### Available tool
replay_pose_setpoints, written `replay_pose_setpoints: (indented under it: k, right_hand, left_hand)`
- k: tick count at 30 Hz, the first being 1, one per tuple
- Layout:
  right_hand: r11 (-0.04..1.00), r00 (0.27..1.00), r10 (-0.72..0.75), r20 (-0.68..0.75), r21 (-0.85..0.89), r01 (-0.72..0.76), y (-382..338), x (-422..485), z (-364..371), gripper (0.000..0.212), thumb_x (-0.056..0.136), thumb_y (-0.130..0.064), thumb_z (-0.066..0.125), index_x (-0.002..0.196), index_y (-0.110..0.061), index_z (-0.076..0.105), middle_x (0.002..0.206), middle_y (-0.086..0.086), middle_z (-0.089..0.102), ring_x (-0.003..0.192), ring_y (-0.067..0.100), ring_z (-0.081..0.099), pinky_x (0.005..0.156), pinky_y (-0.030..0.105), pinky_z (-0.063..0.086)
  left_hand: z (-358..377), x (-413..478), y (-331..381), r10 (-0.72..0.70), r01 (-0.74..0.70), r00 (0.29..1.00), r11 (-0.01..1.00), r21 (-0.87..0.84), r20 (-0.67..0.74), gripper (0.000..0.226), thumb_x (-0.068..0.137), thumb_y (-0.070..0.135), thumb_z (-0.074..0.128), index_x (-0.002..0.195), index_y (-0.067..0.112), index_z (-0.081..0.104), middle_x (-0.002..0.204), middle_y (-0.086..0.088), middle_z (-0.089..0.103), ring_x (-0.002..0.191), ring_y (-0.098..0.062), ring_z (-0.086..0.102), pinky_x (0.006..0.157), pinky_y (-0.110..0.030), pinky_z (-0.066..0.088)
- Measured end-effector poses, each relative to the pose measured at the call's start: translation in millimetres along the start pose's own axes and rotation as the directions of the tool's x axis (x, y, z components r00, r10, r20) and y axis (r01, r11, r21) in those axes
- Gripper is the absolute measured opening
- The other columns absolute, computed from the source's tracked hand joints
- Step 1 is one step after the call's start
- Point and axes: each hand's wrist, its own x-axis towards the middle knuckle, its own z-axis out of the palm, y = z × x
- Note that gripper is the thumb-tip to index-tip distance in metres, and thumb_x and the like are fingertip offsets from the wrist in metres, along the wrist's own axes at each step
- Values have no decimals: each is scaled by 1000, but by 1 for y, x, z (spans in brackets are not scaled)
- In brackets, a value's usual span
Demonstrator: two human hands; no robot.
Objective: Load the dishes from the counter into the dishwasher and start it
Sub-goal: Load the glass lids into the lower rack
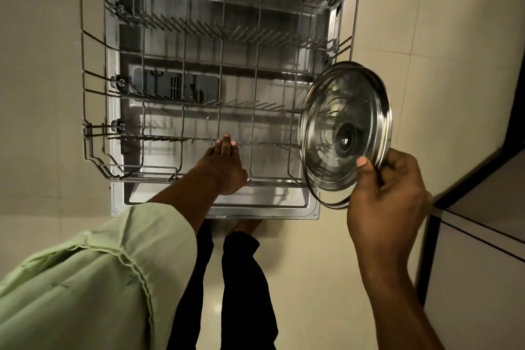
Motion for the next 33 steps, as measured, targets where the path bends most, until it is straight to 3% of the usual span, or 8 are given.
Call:
replay_pose_setpoints:
  k: [8,13,16,20,24,28,31,33]
  right_hand:
    - [1000,999,21,27,-20,-20,-5,6,15,15,94,-16,64,105,-8,62,76,-2,64,59,8,52,59,-1,35]
    - [997,997,78,17,-19,-78,5,3,22,16,94,-20,63,107,-10,61,81,-3,66,71,16,61,64,18,38]
    - [996,996,85,9,-35,-85,11,3,19,16,95,-19,63,106,-9,61,81,-1,66,67,13,56,59,2,32]
    - [997,998,60,-2,-41,-60,12,-3,20,15,94,-15,63,104,-6,61,80,2,68,65,13,53,56,5,31]
    - [996,997,75,-7,-54,-76,10,-4,25,16,94,-16,64,103,-5,59,79,2,66,62,8,49,60,-5,30]
    - [987,988,150,-31,-58,-151,14,4,21,15,95,-19,62,104,-7,58,75,-5,57,59,-8,44,58,15,28]
    - [984,984,170,-49,-53,-172,13,10,21,17,94,-19,63,105,-6,57,73,-8,52,62,-4,48,66,21,30]
    - [985,986,160,-37,-56,-162,11,13,24,19,94,-19,64,106,-6,57,74,-8,51,61,-2,48,64,14,36]
  left_hand:
    - [-4,-2,0,8,-9,1000,1000,5,8,77,106,41,31,154,1,-14,159,-22,-24,151,-33,-13,124,-41,0]
    - [-2,-2,0,5,-5,1000,1000,-6,7,77,106,41,32,154,1,-14,159,-22,-24,151,-33,-14,124,-41,0]
    - [-2,-1,0,5,-5,1000,1000,-2,7,77,106,40,31,154,1,-14,159,-22,-24,151,-33,-14,124,-41,-1]
    - [-2,1,-1,3,-3,1000,1000,1,20,78,106,42,31,153,1,-15,159,-22,-25,151,-33,-15,124,-41,-1]
    - [-2,0,0,7,-7,1000,1000,5,12,76,106,40,30,153,1,-15,159,-21,-25,151,-32,-15,124,-40,-2]
    - [-2,1,0,3,-3,1000,1000,-3,15,77,106,41,31,154,1,-15,159,-21,-25,151,-33,-15,124,-41,0]
    - [-1,1,-1,5,-5,1000,1000,-2,9,78,106,42,32,153,1,-15,159,-21,-25,151,-33,-15,124,-41,0]
    - [0,2,-2,7,-7,1000,1000,-2,0,78,106,42,32,153,1,-14,160,-21,-24,151,-33,-15,124,-40,-1]
